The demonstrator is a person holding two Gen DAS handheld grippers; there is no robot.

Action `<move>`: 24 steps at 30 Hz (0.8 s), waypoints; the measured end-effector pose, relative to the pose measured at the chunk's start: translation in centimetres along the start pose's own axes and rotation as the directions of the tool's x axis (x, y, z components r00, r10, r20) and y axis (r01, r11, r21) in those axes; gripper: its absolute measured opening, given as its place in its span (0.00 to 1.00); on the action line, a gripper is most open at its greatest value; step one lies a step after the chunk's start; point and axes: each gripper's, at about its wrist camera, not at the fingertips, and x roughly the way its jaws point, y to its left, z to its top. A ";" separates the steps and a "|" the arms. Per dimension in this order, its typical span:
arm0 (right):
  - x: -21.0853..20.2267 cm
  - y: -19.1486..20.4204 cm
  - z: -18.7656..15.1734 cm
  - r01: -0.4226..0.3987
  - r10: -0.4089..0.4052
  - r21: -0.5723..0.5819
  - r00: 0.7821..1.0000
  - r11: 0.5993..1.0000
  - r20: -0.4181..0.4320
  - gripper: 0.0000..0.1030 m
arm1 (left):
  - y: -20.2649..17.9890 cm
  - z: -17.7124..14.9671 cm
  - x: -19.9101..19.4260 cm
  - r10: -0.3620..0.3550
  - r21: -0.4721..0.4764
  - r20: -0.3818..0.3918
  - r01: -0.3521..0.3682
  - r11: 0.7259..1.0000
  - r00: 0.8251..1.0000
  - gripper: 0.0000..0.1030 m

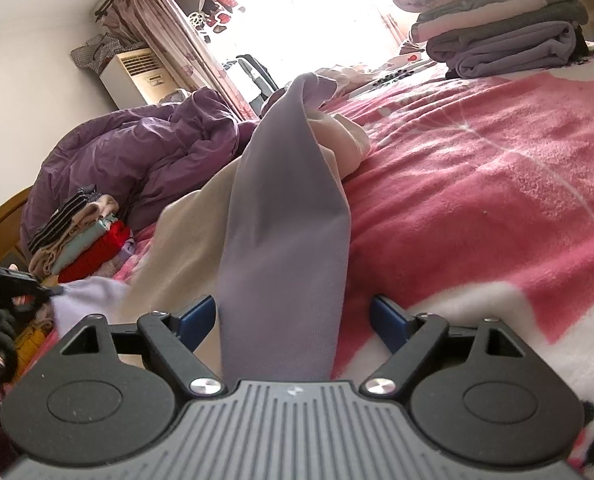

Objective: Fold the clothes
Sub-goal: 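Lay the sleeve flat with the left tool while the right tool releases the hem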

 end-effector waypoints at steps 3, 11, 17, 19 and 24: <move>-0.3 0.1 0.1 0.006 -0.006 0.006 1.000 1.000 -0.006 0.82 | -0.2 -1.1 -0.4 0.003 0.002 0.007 -0.003 1.000 1.000 0.04; -1.0 0.5 0.3 0.023 -0.022 0.024 1.000 0.999 -0.022 0.82 | -0.7 -3.9 -1.6 0.012 0.006 0.026 -0.012 1.000 1.000 0.50; -2.2 1.3 1.5 0.030 -0.030 0.038 1.000 0.999 -0.006 0.77 | -1.1 -6.0 -2.5 0.019 0.010 0.040 -0.019 1.000 0.999 0.63; -2.7 2.0 2.7 0.026 -0.026 0.014 1.000 1.000 0.014 0.77 | -1.2 -6.7 -2.8 0.021 0.011 0.045 -0.022 1.000 0.999 0.63; -2.1 3.3 7.3 0.044 -0.042 -0.043 0.998 0.998 0.047 0.76 | -3.8 -7.8 -2.4 0.013 0.145 0.056 -0.021 0.989 0.998 0.63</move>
